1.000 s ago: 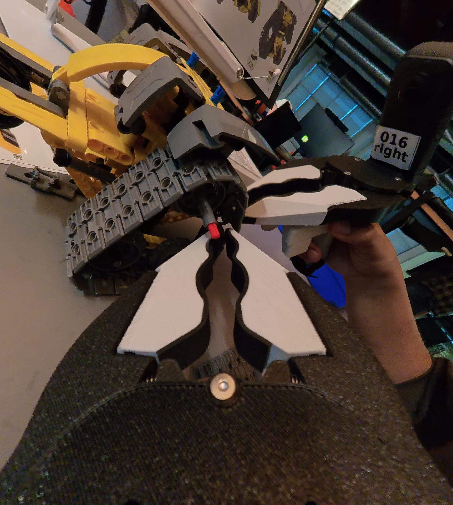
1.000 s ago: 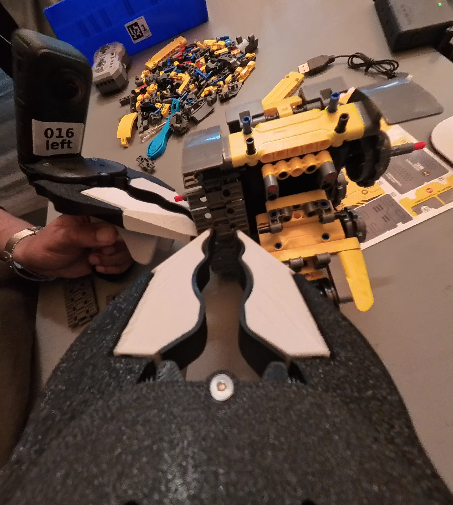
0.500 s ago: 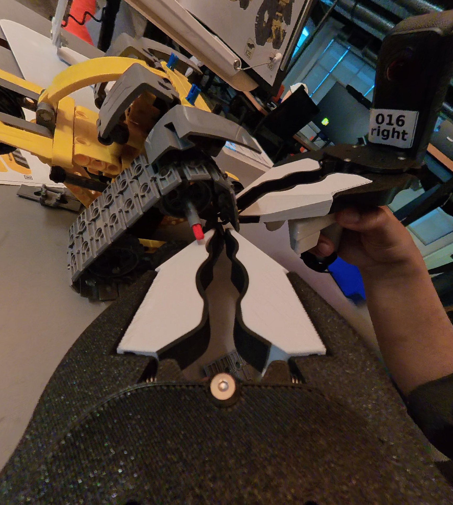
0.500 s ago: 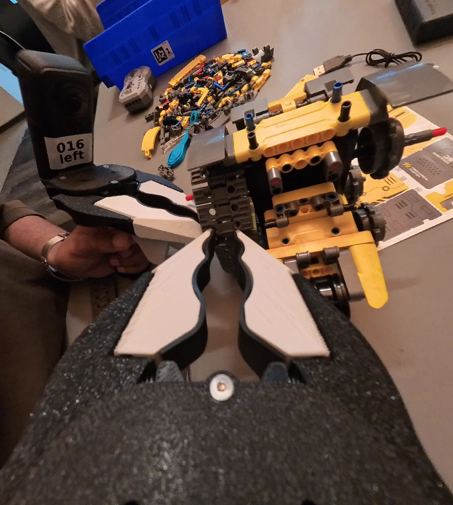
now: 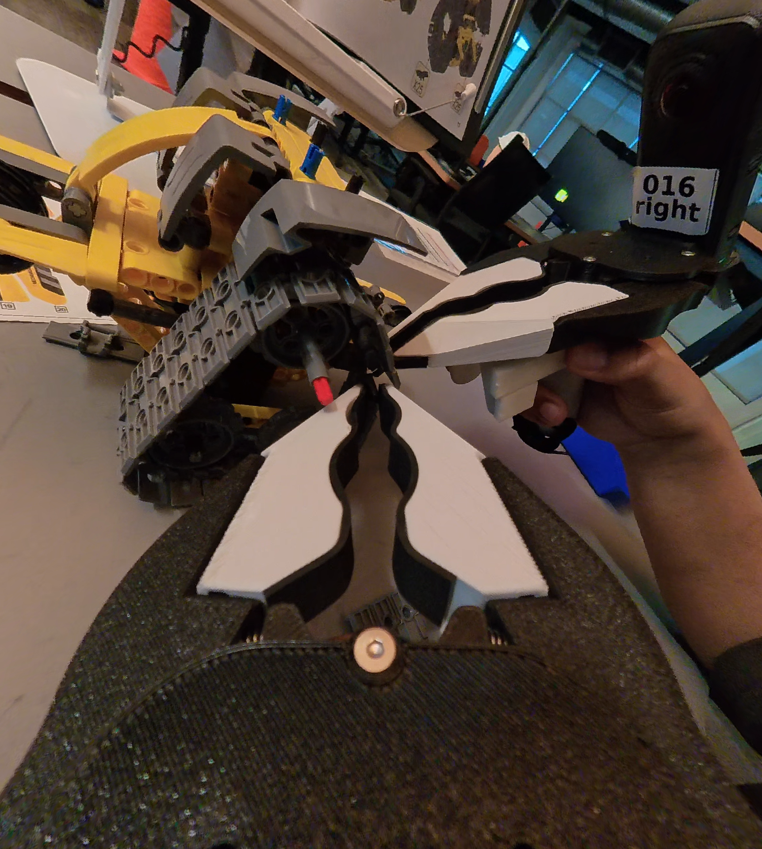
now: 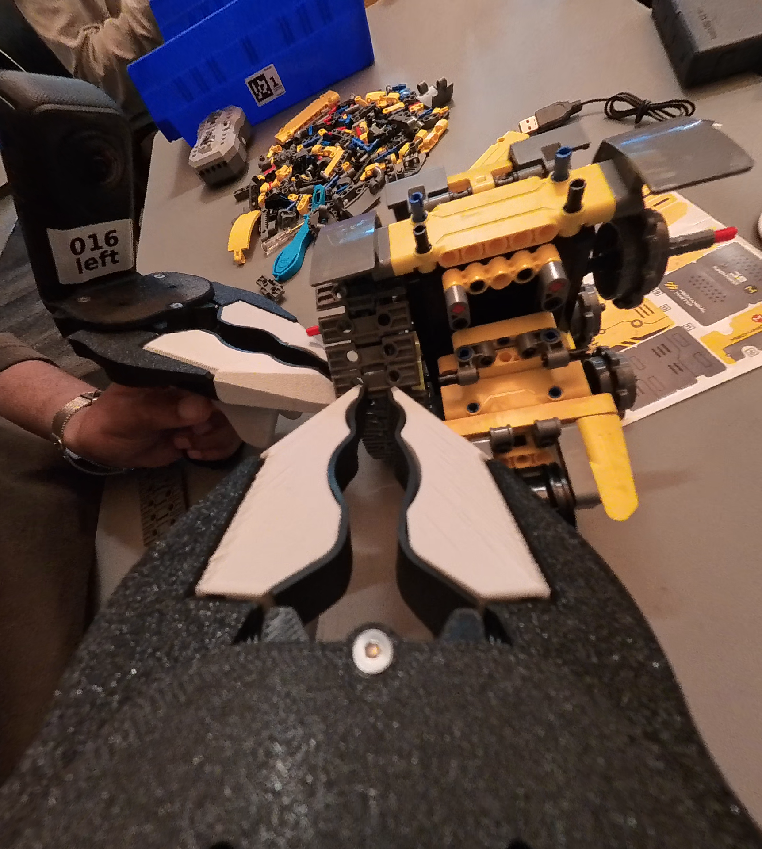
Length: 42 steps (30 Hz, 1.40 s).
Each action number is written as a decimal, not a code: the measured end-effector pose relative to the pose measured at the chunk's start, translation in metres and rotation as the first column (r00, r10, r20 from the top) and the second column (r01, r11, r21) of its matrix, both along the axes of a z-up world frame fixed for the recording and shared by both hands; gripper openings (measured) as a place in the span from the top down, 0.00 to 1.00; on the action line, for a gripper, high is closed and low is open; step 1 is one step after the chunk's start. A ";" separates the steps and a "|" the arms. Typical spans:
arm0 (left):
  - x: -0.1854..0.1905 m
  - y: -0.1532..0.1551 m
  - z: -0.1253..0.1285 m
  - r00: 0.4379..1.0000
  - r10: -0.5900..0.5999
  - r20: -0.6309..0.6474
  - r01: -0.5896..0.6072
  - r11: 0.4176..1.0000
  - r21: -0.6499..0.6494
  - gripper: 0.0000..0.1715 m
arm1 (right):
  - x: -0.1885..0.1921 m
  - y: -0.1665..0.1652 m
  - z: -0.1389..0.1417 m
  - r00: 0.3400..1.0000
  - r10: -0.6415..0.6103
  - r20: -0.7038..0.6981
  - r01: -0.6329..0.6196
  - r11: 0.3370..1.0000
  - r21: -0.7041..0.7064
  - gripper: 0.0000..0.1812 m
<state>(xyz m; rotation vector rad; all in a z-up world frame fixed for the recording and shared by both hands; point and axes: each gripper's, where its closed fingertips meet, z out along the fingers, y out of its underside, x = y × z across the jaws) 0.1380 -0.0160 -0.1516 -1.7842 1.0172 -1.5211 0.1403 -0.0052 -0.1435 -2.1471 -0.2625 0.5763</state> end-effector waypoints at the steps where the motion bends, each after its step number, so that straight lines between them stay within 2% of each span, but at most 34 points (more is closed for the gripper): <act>1: 0.000 0.000 0.000 1.000 -0.001 0.001 0.001 1.000 -0.002 1.00 | 0.000 0.000 0.000 1.000 0.001 0.003 -0.001 1.000 0.002 0.96; 14: -0.001 0.002 0.000 1.000 -0.006 0.011 0.006 0.999 -0.039 1.00 | -0.002 0.000 0.008 0.996 -0.021 0.083 0.013 0.996 0.091 1.00; 21: 0.000 0.001 0.000 1.000 -0.010 0.010 0.010 0.999 -0.036 1.00 | -0.005 -0.002 0.001 0.996 -0.013 0.084 0.006 0.996 0.086 1.00; 34: 0.000 -0.002 0.001 1.000 0.005 -0.003 -0.005 0.999 0.050 1.00 | -0.004 0.000 0.000 0.990 -0.038 0.139 0.025 0.995 0.097 1.00; 39: -0.001 0.000 0.002 1.000 0.013 -0.003 -0.013 0.998 0.058 1.00 | -0.005 0.001 0.001 0.989 -0.044 0.140 0.031 0.995 0.095 1.00; 42: -0.002 0.001 0.002 1.000 0.006 0.008 -0.006 1.000 0.015 1.00 | -0.004 0.002 0.000 0.987 -0.052 0.153 0.039 0.995 0.091 0.99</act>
